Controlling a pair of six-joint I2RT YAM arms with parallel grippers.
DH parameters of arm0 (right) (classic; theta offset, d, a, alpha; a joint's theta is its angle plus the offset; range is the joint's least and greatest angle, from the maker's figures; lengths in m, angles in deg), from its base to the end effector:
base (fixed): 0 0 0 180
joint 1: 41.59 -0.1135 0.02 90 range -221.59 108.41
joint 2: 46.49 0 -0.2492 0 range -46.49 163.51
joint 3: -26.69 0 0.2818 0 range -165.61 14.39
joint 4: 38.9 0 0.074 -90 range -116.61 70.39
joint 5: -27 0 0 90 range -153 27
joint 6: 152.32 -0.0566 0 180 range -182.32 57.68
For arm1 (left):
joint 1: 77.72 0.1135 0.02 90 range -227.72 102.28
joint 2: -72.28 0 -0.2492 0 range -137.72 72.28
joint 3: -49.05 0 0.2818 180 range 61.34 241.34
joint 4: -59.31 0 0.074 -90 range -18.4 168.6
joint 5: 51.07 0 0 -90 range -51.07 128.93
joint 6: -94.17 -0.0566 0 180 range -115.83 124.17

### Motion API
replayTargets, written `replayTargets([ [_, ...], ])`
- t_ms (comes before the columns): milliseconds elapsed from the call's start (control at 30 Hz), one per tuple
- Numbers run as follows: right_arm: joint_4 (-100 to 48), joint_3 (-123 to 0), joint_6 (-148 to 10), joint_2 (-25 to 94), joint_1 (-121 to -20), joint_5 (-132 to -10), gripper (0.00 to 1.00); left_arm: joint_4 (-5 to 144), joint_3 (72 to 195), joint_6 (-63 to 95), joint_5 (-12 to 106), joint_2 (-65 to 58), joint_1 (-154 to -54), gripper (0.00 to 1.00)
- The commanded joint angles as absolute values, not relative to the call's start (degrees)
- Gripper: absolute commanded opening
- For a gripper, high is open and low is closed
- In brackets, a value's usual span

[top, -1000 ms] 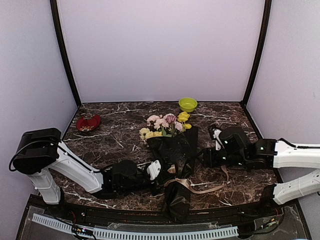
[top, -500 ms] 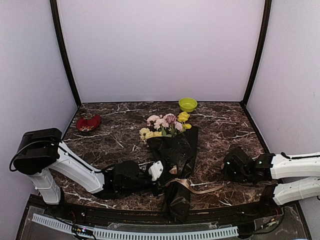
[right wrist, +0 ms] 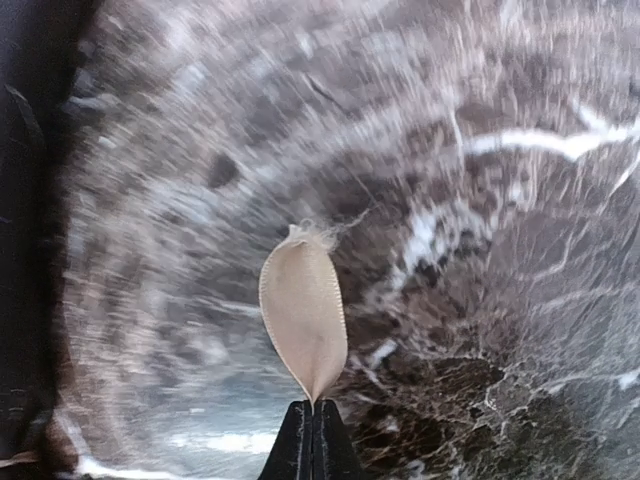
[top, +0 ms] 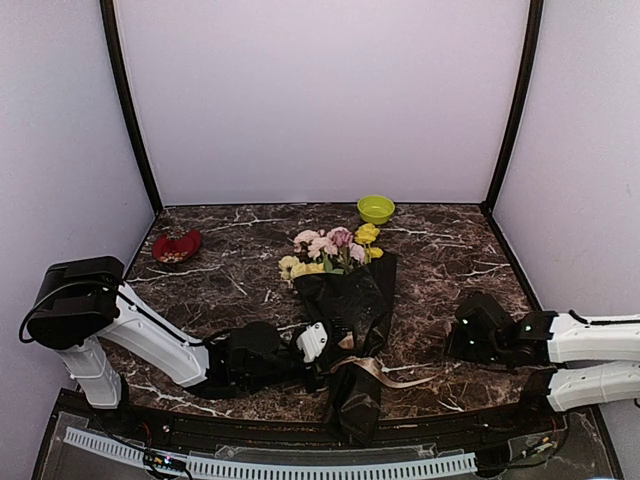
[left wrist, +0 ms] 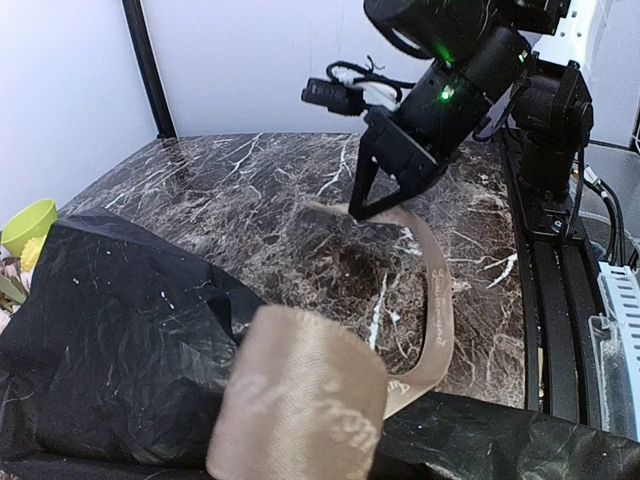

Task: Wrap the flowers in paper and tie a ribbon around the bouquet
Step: Pick up the right side of the half-tied ribbon from the center of the board, then cross the half-tied ribbon over the folded bouquet.

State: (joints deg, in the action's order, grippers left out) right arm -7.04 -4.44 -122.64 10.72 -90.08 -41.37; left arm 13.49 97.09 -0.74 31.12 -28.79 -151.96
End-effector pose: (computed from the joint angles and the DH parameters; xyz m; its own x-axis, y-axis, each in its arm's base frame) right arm 0.1517 0.1400 0.0918 -0.7702 0.3483 -0.5342 0.2075 0.9290 0.3065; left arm 0.1069 -0.3505 0.1166 0.0445 0.1545 -0.9870 0.9164 0.3870 0.1019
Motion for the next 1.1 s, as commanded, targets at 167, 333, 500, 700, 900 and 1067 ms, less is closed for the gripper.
replayTargets([
  [167, -13.1, -19.9, -96.8, 1.7, -89.1, -48.4, 0.00, 13.4, 97.5, -1.5, 30.1, -27.9, -152.7, 0.00],
  [333, -16.3, -36.2, -92.7, 18.6, -94.0, -64.7, 0.00, 14.7, 98.0, -2.7, 29.2, -28.0, -153.1, 0.00],
  [500, -20.1, -54.0, -91.6, 37.2, -104.6, -68.8, 0.00, 15.2, 97.5, -3.3, 29.0, -27.5, -153.8, 0.00],
  [700, -16.3, -70.1, -89.1, 52.7, -110.4, -71.5, 0.01, 14.9, 96.5, -4.0, 29.5, -26.7, -154.4, 0.00],
  [900, -13.1, -73.8, -87.8, 55.8, -110.7, -72.2, 0.40, 13.5, 95.0, -4.1, 29.1, -26.2, -154.5, 0.00],
  [1067, -9.9, -76.1, -82.4, 55.2, -110.5, -74.5, 0.68, 12.8, 94.5, -3.8, 28.5, -26.0, -154.5, 0.00],
])
